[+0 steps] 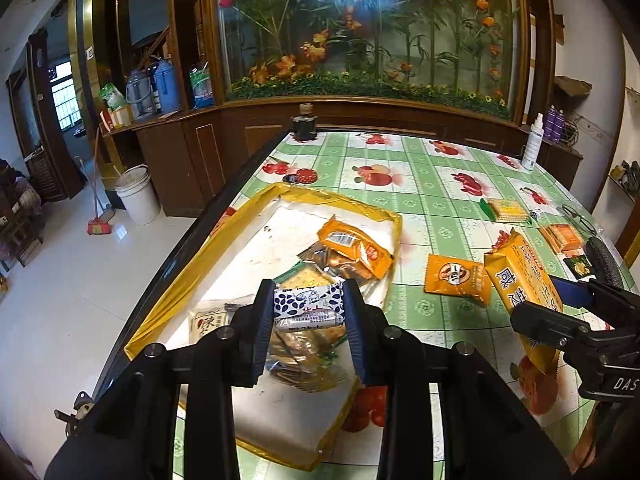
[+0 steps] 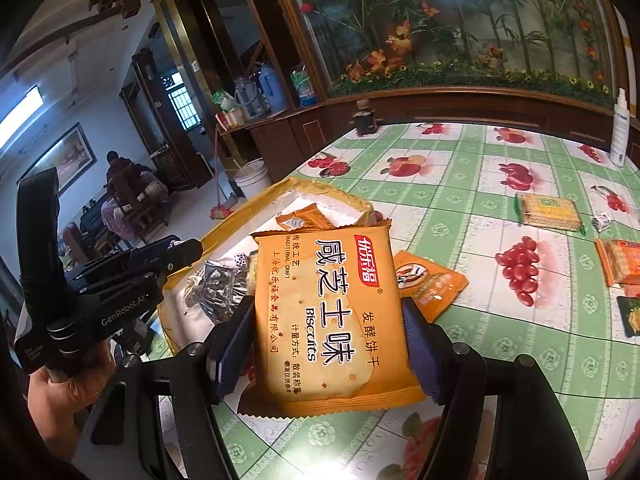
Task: Organize snacks
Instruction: 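Carry the black-and-white box and yellow biscuit pack to the yellow tray, then open both tools above the yellow tray to drop the two snacks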
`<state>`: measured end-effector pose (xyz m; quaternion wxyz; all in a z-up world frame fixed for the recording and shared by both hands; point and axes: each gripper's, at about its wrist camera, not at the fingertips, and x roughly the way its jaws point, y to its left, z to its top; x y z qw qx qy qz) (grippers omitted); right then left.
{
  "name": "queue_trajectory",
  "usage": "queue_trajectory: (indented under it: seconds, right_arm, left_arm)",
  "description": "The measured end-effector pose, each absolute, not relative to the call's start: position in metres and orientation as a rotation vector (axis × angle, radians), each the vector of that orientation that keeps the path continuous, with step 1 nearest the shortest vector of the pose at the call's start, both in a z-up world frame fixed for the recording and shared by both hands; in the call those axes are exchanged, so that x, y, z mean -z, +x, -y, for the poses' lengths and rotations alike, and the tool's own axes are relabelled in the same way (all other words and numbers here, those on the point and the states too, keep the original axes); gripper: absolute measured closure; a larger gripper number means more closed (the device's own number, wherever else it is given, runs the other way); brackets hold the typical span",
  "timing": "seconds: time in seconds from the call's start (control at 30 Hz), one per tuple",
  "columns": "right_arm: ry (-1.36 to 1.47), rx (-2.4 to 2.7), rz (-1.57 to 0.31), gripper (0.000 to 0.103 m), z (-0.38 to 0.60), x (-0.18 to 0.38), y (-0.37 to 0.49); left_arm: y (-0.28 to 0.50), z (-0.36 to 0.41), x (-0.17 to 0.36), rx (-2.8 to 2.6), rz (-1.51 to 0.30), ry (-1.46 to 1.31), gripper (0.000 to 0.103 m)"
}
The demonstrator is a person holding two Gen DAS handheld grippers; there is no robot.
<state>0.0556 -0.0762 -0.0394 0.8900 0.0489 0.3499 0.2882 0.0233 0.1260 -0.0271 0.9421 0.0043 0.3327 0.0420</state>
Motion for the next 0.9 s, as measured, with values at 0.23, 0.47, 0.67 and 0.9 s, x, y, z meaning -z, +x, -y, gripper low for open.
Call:
queue_trajectory:
  seconds: [0.23, 0.47, 0.67, 0.9]
  right_arm:
    - [0.089, -0.629, -0.739, 0.032, 0.054, 0.040, 0.065]
    - [0.081, -0.651, -0.757, 0.032, 0.030, 0.042, 0.085]
    - [0.076, -0.690, -0.769, 0.032, 0.004, 0.045, 0.105]
    - [0.074, -0.740, -0.769, 0.032, -0.031, 0.043, 0.137]
  left_arm:
    - [0.025, -0.146, 0.035, -0.116, -0.696, -0.013, 0.072]
    - [0.030, -0.162, 0.043, -0.135, -0.721, -0.039, 0.072]
    - [0.037, -0.177, 0.050, -0.161, -0.743, -0.059, 0.072]
    - [0.046, -0.178, 0.054, -0.150, -0.765, -0.051, 0.072]
